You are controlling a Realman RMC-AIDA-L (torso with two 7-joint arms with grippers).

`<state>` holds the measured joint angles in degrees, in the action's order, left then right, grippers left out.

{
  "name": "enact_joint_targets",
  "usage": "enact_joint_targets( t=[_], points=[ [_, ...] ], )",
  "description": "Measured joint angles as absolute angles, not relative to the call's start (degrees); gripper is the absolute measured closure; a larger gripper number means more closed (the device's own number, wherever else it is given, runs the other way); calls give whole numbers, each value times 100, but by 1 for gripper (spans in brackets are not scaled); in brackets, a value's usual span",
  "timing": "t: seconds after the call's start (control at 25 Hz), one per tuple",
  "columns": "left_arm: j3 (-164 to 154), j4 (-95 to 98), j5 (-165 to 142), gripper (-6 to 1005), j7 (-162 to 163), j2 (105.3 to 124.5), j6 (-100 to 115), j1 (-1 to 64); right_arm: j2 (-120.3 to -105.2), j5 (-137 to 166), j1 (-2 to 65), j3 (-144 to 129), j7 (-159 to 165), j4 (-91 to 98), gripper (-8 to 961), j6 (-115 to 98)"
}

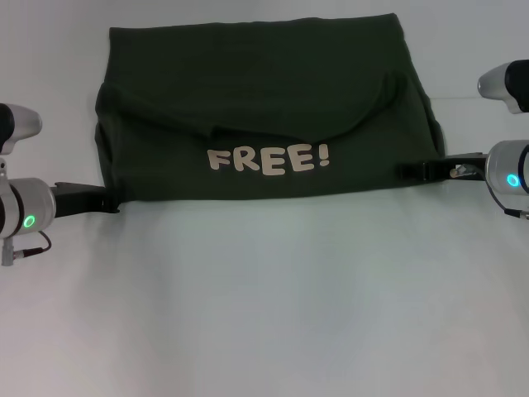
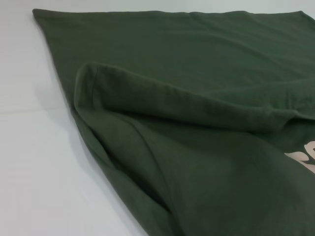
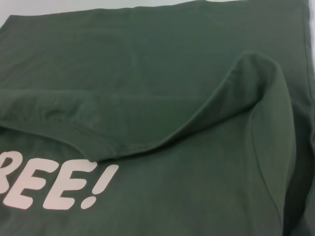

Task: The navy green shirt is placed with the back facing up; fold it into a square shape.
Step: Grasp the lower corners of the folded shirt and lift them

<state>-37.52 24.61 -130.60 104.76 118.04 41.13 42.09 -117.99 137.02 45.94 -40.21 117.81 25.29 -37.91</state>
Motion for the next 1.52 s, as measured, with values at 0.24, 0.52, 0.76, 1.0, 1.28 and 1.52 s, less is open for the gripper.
enact_joint_targets(
  t=[0.24, 0.52, 0.76, 1.0, 1.28, 1.52],
  points=[
    [-3753, 2455, -13060, 982, 10455, 11803, 4113, 4209, -11807, 13702, 4621, -4026, 11717, 2453, 261, -3685],
    [-3753, 2451, -13060, 981, 10441, 11803, 4110, 4215, -11805, 13705, 4624, -4025, 11667, 2446, 262, -3676],
    [-3753, 2443, -13060, 981, 10435, 11803, 4105, 4227, -11803, 13710, 4623, -4025, 11663, 2429, 311, -3591],
    [-3753, 2443, -13060, 981, 10433, 11803, 4104, 4228, -11803, 13732, 4623, -4068, 11663, 2376, 376, -3494],
    [-3753, 2441, -13060, 982, 10432, 11803, 4096, 4223, -11809, 13738, 4623, -4069, 11661, 2373, 433, -3479],
    [-3752, 2434, -13060, 982, 10434, 11803, 4094, 4220, -11811, 13740, 4614, -4074, 11644, 2368, 599, -3480]
  ],
)
